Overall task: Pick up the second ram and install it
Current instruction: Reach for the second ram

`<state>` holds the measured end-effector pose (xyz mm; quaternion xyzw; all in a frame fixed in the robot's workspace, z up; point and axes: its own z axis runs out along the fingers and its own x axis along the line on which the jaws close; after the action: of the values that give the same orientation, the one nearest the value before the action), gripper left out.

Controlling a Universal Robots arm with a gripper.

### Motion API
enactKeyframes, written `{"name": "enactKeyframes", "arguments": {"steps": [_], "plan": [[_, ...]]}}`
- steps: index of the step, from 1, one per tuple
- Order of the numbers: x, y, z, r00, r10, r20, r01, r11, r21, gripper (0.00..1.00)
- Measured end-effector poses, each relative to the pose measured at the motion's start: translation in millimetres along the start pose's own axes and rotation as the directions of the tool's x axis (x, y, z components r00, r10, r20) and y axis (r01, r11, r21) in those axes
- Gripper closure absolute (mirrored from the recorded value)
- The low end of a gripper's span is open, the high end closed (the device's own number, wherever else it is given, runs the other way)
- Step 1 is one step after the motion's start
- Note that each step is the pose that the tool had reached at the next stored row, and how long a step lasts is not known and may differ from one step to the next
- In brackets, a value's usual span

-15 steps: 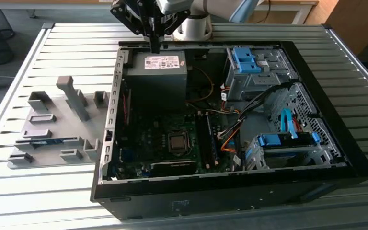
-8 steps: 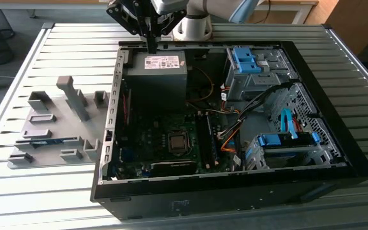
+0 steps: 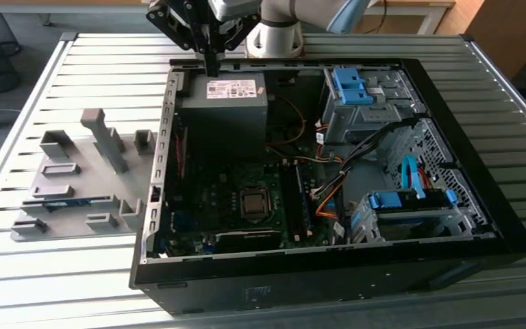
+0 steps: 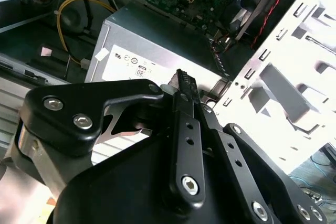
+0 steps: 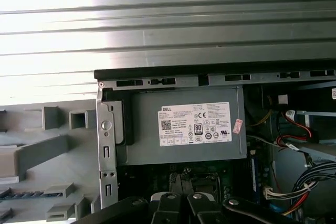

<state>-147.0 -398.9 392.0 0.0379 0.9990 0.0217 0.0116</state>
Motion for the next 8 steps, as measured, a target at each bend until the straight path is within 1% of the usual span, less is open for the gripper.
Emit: {"name": "enactKeyframes", "arguments": {"steps": [8], "plan": [[4.7,-0.4,0.0,1.0000,0.000,-0.0001,0.000,1.0000,0.0000,0.90]]}}
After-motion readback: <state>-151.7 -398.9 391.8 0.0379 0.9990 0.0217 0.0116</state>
